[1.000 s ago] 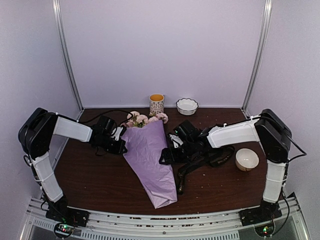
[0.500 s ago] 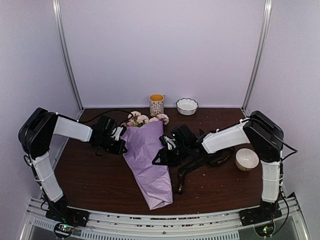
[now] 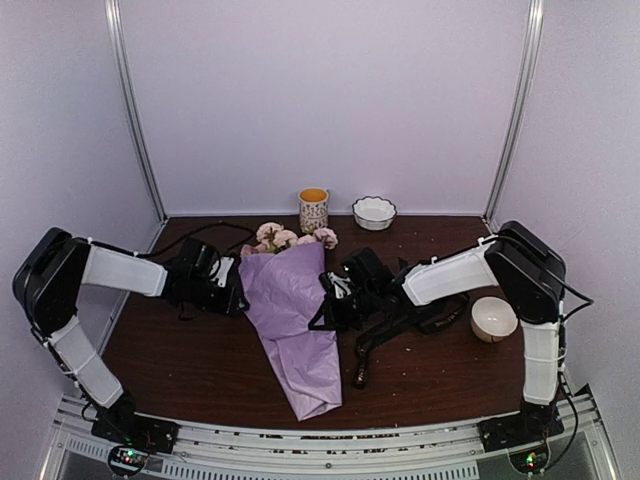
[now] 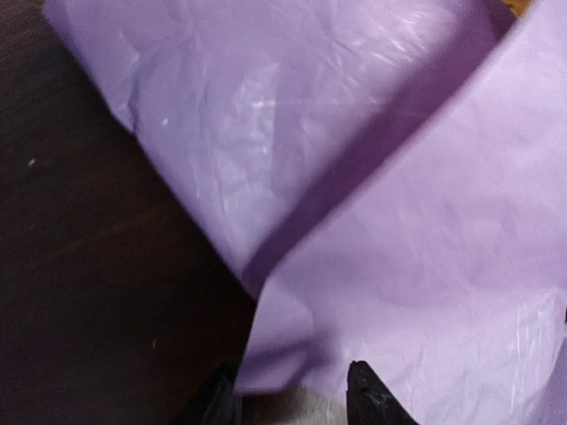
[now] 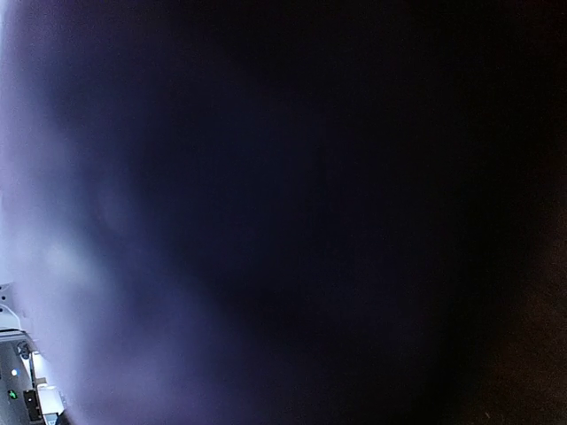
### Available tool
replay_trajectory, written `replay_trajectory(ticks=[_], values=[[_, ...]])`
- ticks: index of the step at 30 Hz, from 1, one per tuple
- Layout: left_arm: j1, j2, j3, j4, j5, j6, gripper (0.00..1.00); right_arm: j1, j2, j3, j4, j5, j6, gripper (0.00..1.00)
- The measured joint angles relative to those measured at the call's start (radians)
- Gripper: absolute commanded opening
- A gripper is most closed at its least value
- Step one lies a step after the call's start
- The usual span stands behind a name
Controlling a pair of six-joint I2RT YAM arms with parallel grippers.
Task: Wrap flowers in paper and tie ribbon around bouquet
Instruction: Pick up the folded bouquet from the center of the board, then adjust the ribbon at the center of the board.
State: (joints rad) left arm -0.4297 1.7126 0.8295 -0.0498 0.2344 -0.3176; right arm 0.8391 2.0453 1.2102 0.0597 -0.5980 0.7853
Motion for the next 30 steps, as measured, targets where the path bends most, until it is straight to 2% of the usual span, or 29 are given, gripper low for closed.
replay_trajectory(ticks=[4, 8, 11, 13, 17, 21, 24, 28, 30], values=[[-0.079, -0.228, -0.125, 0.021, -0.087, 0.018, 0.51, 0.000, 0.013, 0.054, -0.073, 0.011, -0.008, 0.00], [-0.354, -0.465, -0.169, 0.092, -0.138, 0.041, 0.56, 0.000, 0.017, 0.111, -0.138, 0.018, -0.027, 0.00], [-0.544, -0.505, -0.138, 0.126, -0.134, 0.072, 0.57, 0.000, 0.034, 0.146, -0.163, 0.016, -0.039, 0.00], [-0.649, -0.431, -0.072, 0.122, -0.138, 0.111, 0.59, 0.000, 0.049, 0.162, -0.177, 0.016, -0.051, 0.00], [-0.775, -0.174, 0.092, 0.071, -0.144, 0.176, 0.69, 0.000, 0.077, 0.189, -0.211, 0.016, -0.083, 0.00], [-0.838, 0.084, 0.274, -0.049, -0.169, 0.218, 0.77, -0.002, 0.080, 0.193, -0.229, 0.016, -0.111, 0.00], [-0.843, 0.194, 0.360, -0.120, -0.211, 0.231, 0.79, -0.005, 0.080, 0.193, -0.237, 0.018, -0.132, 0.00], [-0.839, 0.276, 0.439, -0.196, -0.286, 0.235, 0.75, -0.006, 0.080, 0.193, -0.246, 0.019, -0.155, 0.00], [-0.839, 0.303, 0.468, -0.213, -0.313, 0.234, 0.59, -0.006, 0.080, 0.193, -0.247, 0.020, -0.163, 0.00]])
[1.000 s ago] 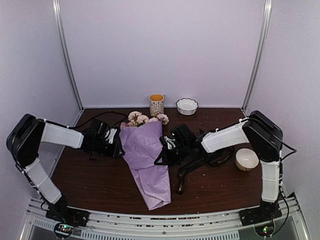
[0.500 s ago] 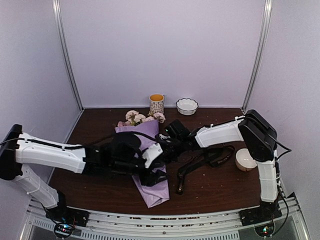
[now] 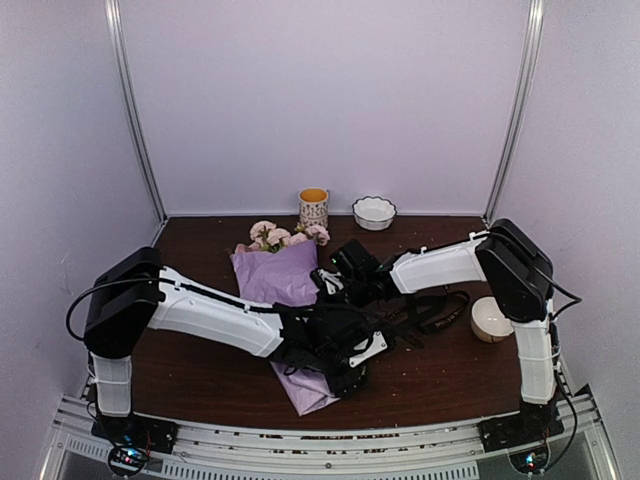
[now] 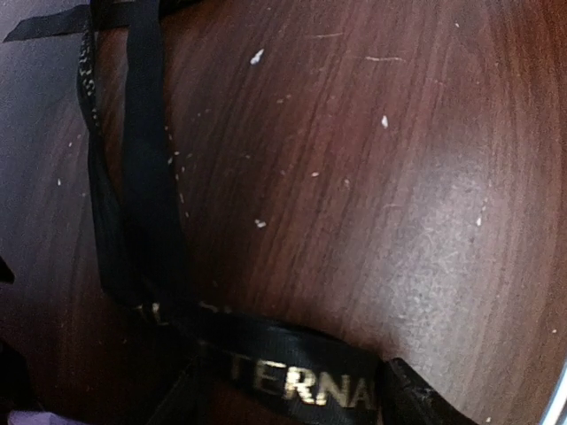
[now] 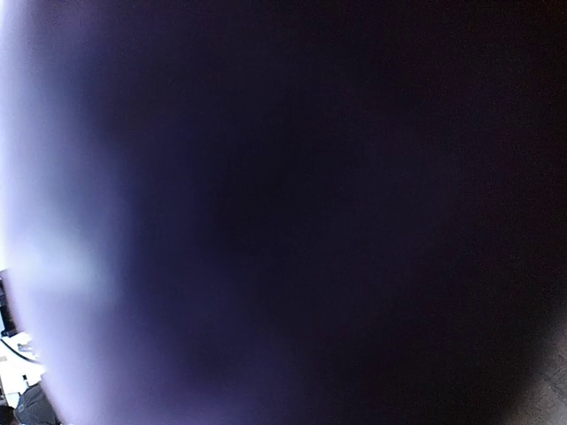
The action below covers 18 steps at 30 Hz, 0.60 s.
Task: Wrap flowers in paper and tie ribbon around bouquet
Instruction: Adjust the ribbon at the center of the board.
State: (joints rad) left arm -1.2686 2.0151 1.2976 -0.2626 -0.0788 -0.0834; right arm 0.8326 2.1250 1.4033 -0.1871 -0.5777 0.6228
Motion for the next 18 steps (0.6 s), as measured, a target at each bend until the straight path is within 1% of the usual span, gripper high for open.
replay_trajectory(ticks=[1, 2, 3, 4, 6, 9, 12, 14, 16, 18], values=[[0.000, 0.013, 0.013, -0.002, -0.012, 0.000, 0.41, 0.000, 0.000, 0.000, -0.001, 0.001, -0.004, 0.00], [0.000, 0.021, 0.019, -0.002, -0.018, -0.002, 0.20, 0.000, 0.000, 0.000, -0.002, 0.002, -0.008, 0.00], [0.000, 0.024, 0.019, -0.001, -0.022, 0.002, 0.02, 0.000, 0.000, 0.000, -0.003, 0.003, -0.011, 0.00], [0.000, 0.025, 0.017, -0.001, -0.024, 0.004, 0.00, 0.000, 0.000, 0.000, -0.003, 0.003, -0.014, 0.00], [0.000, 0.016, -0.003, 0.014, -0.025, 0.006, 0.00, -0.001, 0.000, 0.000, -0.005, 0.003, -0.018, 0.00], [-0.008, -0.068, -0.099, 0.035, -0.013, 0.023, 0.00, -0.003, -0.002, 0.000, -0.013, 0.002, -0.018, 0.00], [-0.040, -0.268, -0.235, 0.021, 0.035, 0.034, 0.00, -0.005, -0.009, 0.000, -0.021, 0.000, -0.017, 0.00], [-0.074, -0.424, -0.303, 0.021, 0.095, 0.033, 0.00, -0.009, -0.015, 0.000, -0.029, -0.002, -0.017, 0.00], [-0.100, -0.552, -0.349, 0.021, 0.167, 0.025, 0.00, -0.014, -0.022, 0.001, -0.042, -0.003, -0.017, 0.00], [-0.108, -0.647, -0.387, 0.020, 0.225, 0.011, 0.00, -0.021, -0.028, 0.006, -0.062, -0.003, -0.018, 0.00]])
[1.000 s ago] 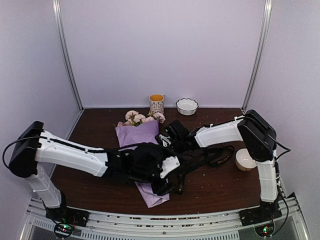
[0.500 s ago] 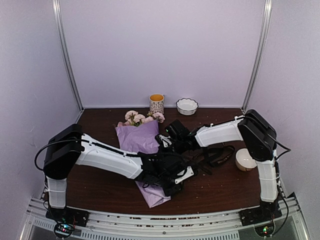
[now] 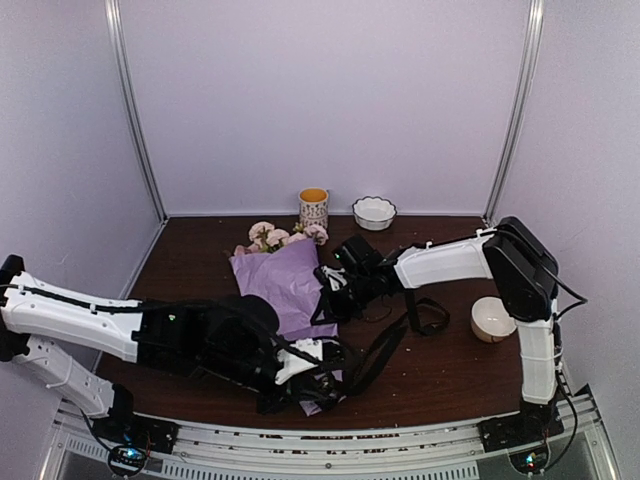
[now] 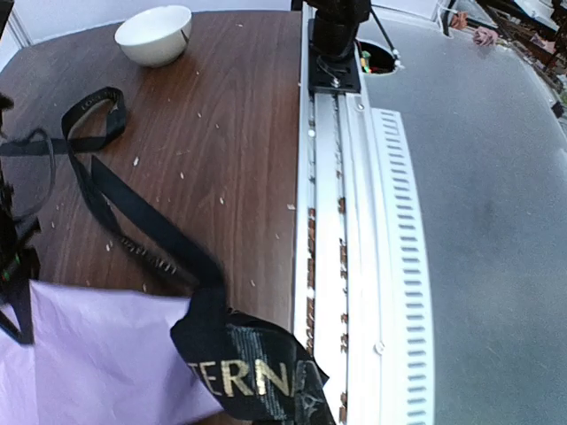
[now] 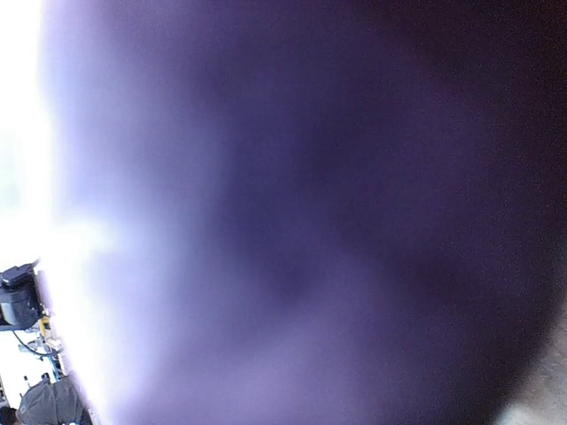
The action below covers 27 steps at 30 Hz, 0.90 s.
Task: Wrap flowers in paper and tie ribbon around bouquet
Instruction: Adjust the ribbon at the center of the board.
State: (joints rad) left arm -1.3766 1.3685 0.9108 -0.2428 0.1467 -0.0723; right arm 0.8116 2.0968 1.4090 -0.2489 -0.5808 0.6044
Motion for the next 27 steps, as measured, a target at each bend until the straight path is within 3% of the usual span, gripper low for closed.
replay_trajectory(ticks=[8, 13, 16, 19, 27], values=[[0.001, -0.216, -0.174, -0.164, 0.061, -0.108, 0.00, -0.023, -0.002, 0.025, -0.054, 0.001, -0.008, 0.00], [0.000, -0.196, -0.177, -0.215, 0.055, -0.179, 0.00, -0.032, -0.016, 0.031, -0.083, 0.002, -0.019, 0.00], [0.000, -0.119, -0.166, -0.273, -0.009, -0.218, 0.00, -0.039, -0.016, 0.049, -0.106, 0.002, -0.027, 0.00], [0.016, -0.079, -0.163, -0.359, -0.180, -0.277, 0.00, -0.051, -0.017, 0.078, -0.135, 0.003, -0.037, 0.00], [0.355, -0.192, -0.176, -0.414, -0.408, -0.418, 0.00, -0.081, -0.048, 0.092, -0.201, 0.013, -0.071, 0.00]])
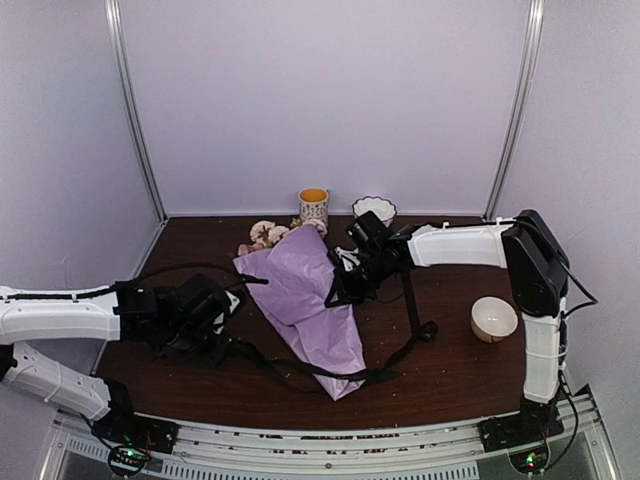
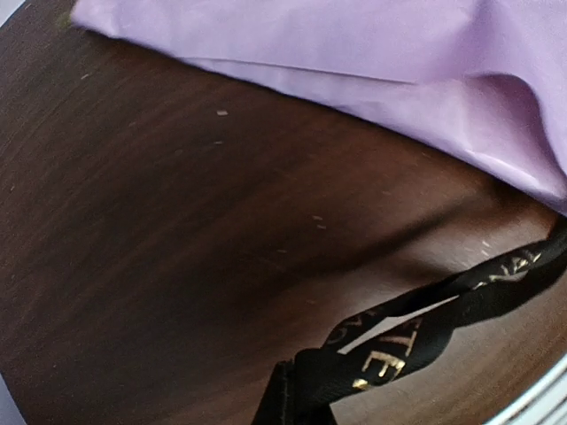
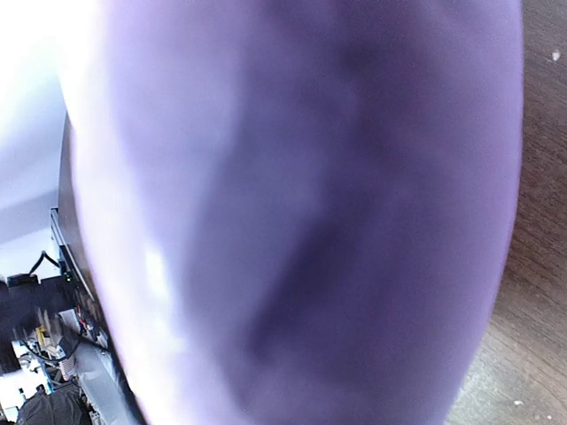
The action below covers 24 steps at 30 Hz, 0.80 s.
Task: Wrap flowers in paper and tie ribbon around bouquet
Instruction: Adjust the ribbon at the center of the board.
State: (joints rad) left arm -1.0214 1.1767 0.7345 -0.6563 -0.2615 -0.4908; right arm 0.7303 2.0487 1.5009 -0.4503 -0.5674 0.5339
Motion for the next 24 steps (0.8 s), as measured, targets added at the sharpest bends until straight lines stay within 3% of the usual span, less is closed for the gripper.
replay_trajectory(ticks=[3, 4, 6, 8, 9, 11, 17, 22, 24], values=[[0.124, -0.016, -0.020, -0.001, -0.039, -0.023, 0.00, -0.004, -0.007, 0.000, -0.015, 0.006, -0.009, 0.00], [0.153, -0.016, -0.025, -0.003, -0.049, -0.027, 0.04, -0.005, -0.008, 0.000, -0.019, 0.008, -0.011, 0.00], [0.208, -0.016, -0.034, -0.010, -0.070, -0.034, 0.34, -0.007, -0.010, 0.000, -0.024, 0.008, -0.012, 0.00], [0.264, -0.022, -0.038, -0.010, -0.089, -0.036, 0.73, -0.009, -0.010, 0.000, -0.026, 0.010, -0.013, 0.00], [0.295, -0.028, -0.039, -0.006, -0.095, -0.045, 0.84, -0.009, -0.010, 0.000, -0.026, 0.011, -0.013, 0.00], [0.363, -0.043, -0.039, 0.010, -0.100, -0.049, 0.94, -0.009, -0.010, 0.000, -0.026, 0.012, -0.013, 0.00], [0.437, -0.052, -0.005, 0.023, -0.110, -0.067, 0.97, -0.009, -0.010, 0.000, -0.026, 0.017, -0.013, 0.00], [0.436, -0.064, -0.033, 0.048, -0.058, -0.093, 0.71, -0.009, -0.010, 0.000, -0.025, 0.019, -0.013, 0.00], [0.421, -0.091, -0.076, 0.054, -0.026, -0.101, 0.65, -0.009, -0.010, 0.000, -0.025, 0.019, -0.013, 0.00]])
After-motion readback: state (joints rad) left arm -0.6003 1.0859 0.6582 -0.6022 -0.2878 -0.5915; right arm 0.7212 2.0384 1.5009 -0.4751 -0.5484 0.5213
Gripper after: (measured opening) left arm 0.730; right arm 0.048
